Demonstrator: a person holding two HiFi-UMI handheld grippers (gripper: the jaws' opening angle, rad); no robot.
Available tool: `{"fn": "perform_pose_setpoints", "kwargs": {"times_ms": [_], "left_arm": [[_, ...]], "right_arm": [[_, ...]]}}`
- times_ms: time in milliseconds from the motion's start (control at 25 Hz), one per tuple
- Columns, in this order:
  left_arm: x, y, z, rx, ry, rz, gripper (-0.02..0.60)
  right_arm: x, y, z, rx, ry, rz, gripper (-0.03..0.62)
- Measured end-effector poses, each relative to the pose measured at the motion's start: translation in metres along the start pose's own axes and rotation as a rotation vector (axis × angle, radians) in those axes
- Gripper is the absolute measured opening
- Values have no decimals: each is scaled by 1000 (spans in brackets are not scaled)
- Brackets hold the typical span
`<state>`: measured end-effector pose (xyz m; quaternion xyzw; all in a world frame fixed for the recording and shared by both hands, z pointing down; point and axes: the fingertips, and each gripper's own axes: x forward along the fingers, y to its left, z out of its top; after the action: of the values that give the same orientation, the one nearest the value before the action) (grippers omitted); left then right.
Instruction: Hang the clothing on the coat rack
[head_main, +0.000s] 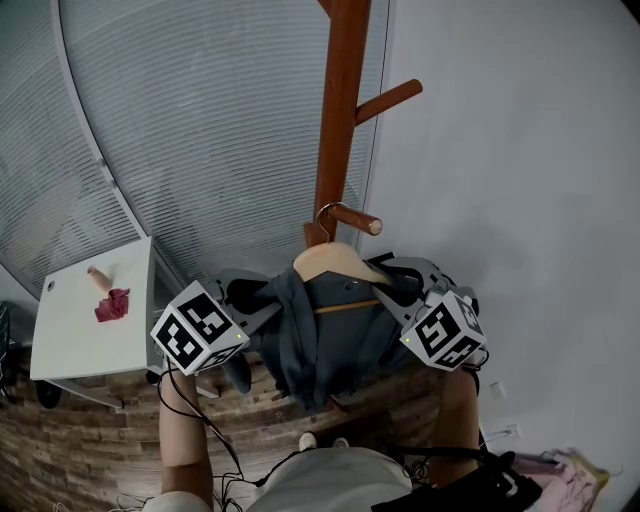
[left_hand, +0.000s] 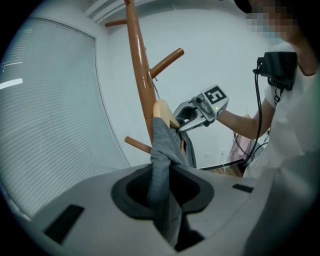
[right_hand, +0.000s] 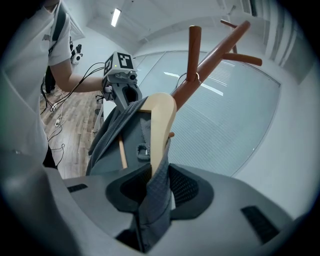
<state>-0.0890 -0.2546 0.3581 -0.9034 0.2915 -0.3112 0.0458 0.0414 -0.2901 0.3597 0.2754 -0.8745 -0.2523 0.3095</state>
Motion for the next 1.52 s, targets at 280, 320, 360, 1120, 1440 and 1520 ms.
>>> {"fn": "perform_pose_setpoints", "kwargs": {"times_ms": [280,320,360,1120,1440,1520], "left_arm": [[-1,2,-1,37,-19,39,93],[-1,2,-1,41,-20,50,97],[-2,2,-1,42,-18,57,97],[-29,6,3,59,-143,199,199],[-65,-6,52,98,-378,292,198],[-73,-6,59,59,-421,347,197]], "right_arm": [[-1,-1,0,6,-5,-24,121],[0,0,0,10,-8,-25,121],[0,-1,0,14,-9,-27,122],[-14,3,7,93,-73,-66,166],[-35,-7,24,85,-135,-140,149],[-37,-7,27,104,-155,-158,118]]}}
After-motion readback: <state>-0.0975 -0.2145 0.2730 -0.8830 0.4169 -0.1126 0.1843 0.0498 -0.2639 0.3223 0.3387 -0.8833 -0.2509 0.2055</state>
